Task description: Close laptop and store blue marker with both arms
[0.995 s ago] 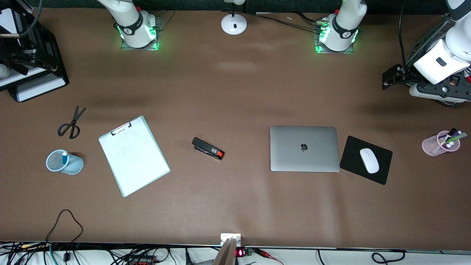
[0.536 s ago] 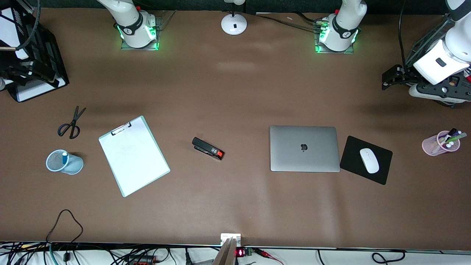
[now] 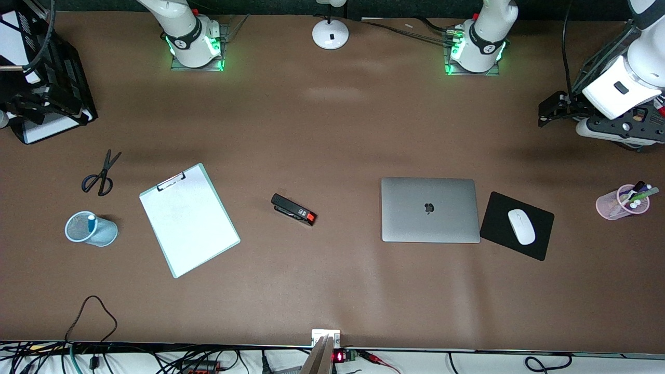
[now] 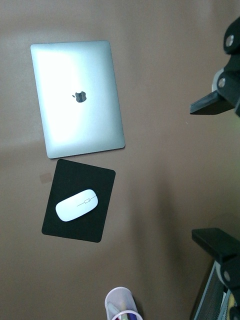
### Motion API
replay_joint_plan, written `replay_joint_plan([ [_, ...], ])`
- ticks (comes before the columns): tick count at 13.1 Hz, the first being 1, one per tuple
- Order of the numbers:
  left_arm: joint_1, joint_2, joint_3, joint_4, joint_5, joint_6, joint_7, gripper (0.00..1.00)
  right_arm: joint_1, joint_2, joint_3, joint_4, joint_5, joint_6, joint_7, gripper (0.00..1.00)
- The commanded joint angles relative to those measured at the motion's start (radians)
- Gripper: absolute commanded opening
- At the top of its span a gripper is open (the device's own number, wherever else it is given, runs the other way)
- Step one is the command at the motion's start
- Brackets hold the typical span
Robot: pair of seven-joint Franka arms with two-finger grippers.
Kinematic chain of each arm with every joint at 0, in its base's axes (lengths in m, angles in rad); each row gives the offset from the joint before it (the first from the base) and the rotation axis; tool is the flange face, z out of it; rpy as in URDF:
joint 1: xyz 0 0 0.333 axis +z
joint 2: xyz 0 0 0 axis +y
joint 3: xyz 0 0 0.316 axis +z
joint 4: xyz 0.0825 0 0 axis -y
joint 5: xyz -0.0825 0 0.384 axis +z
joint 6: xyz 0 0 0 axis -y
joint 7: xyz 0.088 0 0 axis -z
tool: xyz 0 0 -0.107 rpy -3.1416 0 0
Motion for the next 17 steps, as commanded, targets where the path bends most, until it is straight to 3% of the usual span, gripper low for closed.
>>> replay_joint_plan([
  [1, 0.005, 0.015, -0.002, 0.032, 0.025, -0.015, 0.019, 1.00, -0.006, -0.016, 0.002, -0.011, 0.006, 0.005, -0.014, 1.00],
  [17, 0.002, 0.034, -0.004, 0.032, 0.023, 0.021, 0.019, 1.00, -0.003, -0.019, 0.004, -0.031, -0.028, 0.022, -0.047, 1.00],
])
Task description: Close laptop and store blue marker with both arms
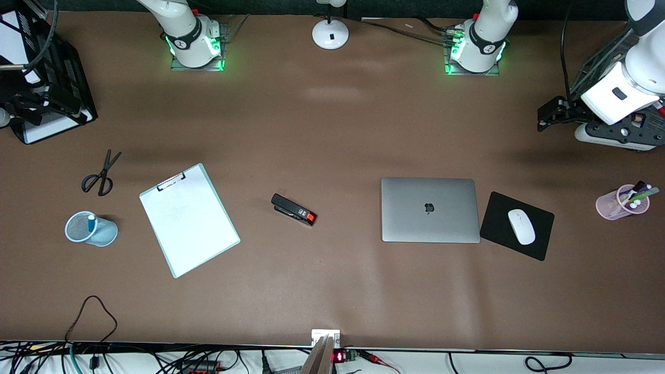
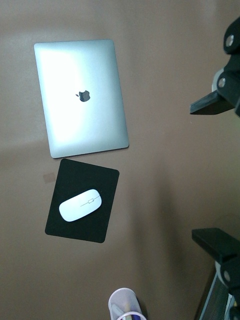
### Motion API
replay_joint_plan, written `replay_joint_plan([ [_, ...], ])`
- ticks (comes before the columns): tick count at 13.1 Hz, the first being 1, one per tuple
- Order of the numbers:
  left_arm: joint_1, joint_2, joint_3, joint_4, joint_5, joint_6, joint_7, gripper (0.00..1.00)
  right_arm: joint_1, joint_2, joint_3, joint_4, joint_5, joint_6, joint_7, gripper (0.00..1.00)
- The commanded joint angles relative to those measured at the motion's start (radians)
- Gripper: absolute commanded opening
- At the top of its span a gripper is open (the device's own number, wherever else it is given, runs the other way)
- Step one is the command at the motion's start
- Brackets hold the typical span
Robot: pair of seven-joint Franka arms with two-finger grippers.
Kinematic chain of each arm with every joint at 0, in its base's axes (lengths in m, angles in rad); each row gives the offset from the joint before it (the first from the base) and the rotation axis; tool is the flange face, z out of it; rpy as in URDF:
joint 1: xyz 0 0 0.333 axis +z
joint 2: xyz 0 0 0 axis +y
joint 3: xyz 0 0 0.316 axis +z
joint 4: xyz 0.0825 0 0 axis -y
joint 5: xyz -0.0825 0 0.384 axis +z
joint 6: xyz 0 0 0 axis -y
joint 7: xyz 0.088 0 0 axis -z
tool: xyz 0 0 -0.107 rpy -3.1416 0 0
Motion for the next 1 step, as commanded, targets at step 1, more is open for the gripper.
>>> replay_joint_plan([
  [1, 0.001, 0.017, -0.003, 0.032, 0.023, 0.002, 0.018, 1.00, -0.003, -0.009, 0.005, -0.009, -0.012, 0.002, -0.009, 1.00],
])
